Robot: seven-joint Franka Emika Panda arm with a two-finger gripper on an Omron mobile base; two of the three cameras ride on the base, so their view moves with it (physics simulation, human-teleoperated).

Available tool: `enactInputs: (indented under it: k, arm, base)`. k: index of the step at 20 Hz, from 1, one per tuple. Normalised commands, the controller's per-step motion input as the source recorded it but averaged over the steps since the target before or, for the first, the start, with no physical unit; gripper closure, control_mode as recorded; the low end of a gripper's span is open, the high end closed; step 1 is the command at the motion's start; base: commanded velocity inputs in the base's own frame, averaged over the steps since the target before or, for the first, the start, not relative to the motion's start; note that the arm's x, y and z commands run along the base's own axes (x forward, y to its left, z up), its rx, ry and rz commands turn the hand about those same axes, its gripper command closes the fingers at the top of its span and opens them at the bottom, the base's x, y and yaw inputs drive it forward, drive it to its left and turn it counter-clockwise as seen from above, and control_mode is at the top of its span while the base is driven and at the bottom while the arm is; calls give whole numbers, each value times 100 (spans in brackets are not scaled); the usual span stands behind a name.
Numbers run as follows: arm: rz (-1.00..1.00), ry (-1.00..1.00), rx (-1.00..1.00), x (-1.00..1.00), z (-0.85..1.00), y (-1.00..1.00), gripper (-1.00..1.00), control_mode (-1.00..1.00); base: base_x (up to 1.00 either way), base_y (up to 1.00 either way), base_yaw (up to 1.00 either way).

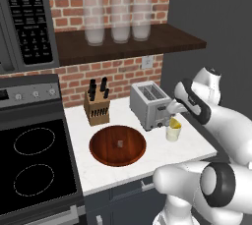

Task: Grab a lemon wedge from the fridge and one ice cube from the ice bowl, and put them in the glass of lemonade.

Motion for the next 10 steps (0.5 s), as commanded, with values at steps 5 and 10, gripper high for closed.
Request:
enactInputs:
  k: [5, 10]
  arm:
    - [0, -8, 0, -59, 37, 0, -100, -100]
    - [-4, -12, -1, -80, 49, 10, -100, -100]
  base:
    - [0, 0, 0]
    - [0, 0, 0]
